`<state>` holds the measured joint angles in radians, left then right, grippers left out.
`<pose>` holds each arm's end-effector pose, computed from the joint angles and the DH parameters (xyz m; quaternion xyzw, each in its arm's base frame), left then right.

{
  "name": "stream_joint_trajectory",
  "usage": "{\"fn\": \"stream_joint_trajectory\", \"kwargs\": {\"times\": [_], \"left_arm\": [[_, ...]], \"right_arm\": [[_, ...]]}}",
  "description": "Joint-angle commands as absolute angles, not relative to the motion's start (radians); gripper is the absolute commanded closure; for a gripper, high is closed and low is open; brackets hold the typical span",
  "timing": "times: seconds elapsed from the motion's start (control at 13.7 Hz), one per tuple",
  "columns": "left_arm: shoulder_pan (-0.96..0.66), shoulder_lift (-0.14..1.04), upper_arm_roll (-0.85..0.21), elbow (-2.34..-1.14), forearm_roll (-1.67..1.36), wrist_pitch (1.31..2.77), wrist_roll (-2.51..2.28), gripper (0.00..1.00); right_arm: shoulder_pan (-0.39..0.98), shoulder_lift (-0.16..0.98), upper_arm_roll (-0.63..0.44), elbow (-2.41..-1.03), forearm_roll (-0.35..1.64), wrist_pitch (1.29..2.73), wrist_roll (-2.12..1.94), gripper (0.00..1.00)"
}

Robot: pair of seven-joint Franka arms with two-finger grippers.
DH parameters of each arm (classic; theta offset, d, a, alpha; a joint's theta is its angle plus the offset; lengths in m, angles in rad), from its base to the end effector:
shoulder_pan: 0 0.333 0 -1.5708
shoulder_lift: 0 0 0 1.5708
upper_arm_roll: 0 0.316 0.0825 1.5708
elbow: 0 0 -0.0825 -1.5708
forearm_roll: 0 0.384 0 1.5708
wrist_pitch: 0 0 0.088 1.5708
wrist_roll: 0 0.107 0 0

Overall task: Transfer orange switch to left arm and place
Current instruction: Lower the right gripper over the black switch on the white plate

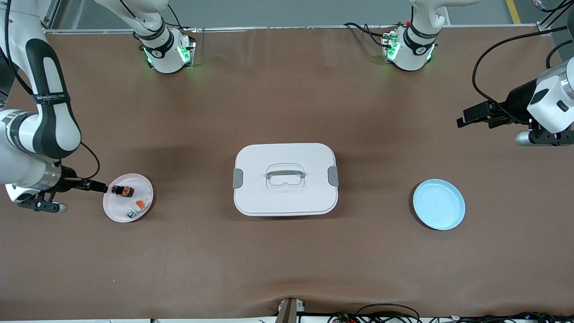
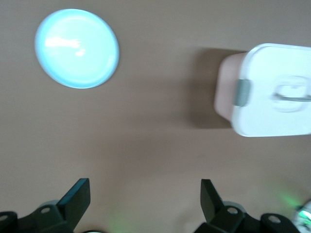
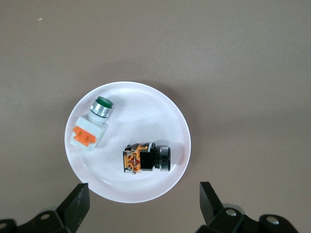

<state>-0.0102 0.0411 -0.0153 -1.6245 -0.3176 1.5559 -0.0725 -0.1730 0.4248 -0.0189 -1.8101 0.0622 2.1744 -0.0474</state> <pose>0.5607 -0.0480 0.5805 0.9855 0.0295 -0.0618 0.1555 0.6289 -0.1189 0.3032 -0.9953 0.0898 0.0274 0.0246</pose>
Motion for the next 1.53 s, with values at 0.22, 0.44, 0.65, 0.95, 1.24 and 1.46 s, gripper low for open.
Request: {"fn": "stream_joint_trajectory", "kwargs": {"times": [0.22, 0.44, 0.65, 0.95, 1.24, 1.46], "left_arm": [[0.024, 0.026, -0.020, -1.692, -0.495, 1.635, 0.144, 0.00], [0.041, 0.034, -0.020, -1.741, -0.581, 1.724, 0.187, 0.00], [0.029, 0.084, -0.021, -1.735, -0.607, 1.807, 0.189, 0.00], [0.032, 0.087, -0.021, -1.738, -0.604, 1.809, 0.189, 0.00], [0.032, 0.087, -0.021, -1.740, -0.603, 1.807, 0.187, 0.00], [0.034, 0.086, -0.021, -1.741, -0.603, 1.807, 0.187, 0.00]], "right_arm": [[-0.176, 0.480, -0.015, -1.830, 0.066, 2.233, -0.028, 0.00], [-0.170, 0.492, -0.014, -1.886, 0.066, 2.330, 0.026, 0.00], [-0.146, 0.492, -0.014, -1.936, 0.066, 2.401, 0.051, 0.00], [-0.144, 0.499, -0.014, -1.950, 0.066, 2.427, 0.049, 0.00], [-0.144, 0.508, -0.014, -1.947, 0.064, 2.428, 0.049, 0.00], [-0.144, 0.518, -0.015, -1.947, 0.061, 2.434, 0.048, 0.00]]}}
